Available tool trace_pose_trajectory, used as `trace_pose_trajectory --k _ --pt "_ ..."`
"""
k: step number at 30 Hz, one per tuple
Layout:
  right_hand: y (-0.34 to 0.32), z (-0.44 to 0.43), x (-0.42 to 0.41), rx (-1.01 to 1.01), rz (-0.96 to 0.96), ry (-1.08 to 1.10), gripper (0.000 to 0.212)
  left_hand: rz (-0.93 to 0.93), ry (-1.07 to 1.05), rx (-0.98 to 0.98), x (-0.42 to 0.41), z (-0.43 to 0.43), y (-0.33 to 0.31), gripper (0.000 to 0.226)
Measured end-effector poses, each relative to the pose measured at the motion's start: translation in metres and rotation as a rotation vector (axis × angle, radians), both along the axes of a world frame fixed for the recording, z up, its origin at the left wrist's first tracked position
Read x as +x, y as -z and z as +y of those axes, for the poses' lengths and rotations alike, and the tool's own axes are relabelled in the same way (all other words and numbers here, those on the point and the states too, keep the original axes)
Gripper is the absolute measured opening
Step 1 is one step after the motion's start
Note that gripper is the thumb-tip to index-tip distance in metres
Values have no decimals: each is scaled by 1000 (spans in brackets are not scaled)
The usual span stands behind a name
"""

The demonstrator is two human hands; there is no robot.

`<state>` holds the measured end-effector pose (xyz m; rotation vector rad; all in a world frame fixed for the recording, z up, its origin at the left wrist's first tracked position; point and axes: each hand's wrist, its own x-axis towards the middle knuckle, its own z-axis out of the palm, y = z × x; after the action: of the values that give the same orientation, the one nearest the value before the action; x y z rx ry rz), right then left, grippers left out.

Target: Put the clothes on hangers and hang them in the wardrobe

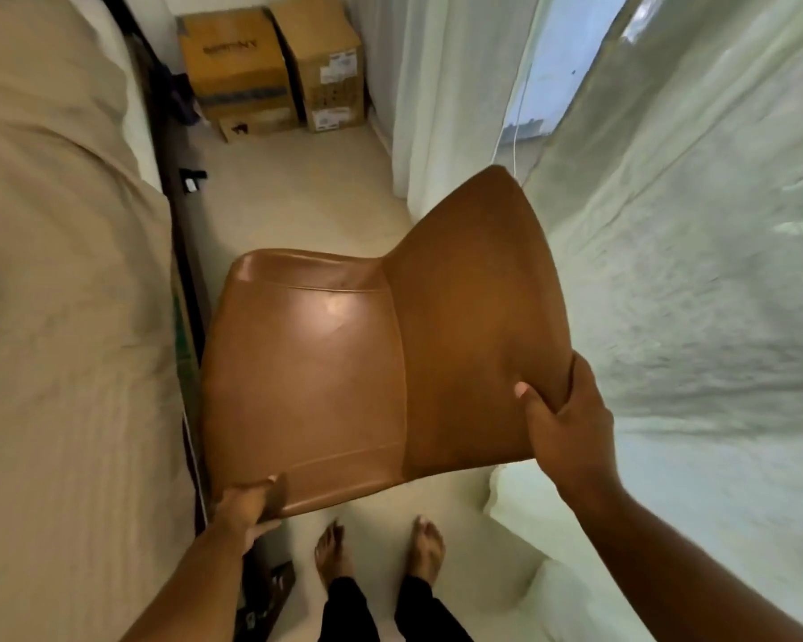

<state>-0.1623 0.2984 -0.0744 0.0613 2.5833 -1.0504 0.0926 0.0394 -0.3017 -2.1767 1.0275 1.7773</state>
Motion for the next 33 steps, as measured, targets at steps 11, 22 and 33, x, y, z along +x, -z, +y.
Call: trace_pose_trajectory --k 11,22,33 --pt "0 30 -142 -6 79 -28 37 71 -70 177 -66 92 36 33" --pt "3 82 -223 210 208 5 47 139 245 323 -136 137 14 33" --pt "-3 67 -189 411 525 -202 77 80 691 -45 -157 143 -44 43"
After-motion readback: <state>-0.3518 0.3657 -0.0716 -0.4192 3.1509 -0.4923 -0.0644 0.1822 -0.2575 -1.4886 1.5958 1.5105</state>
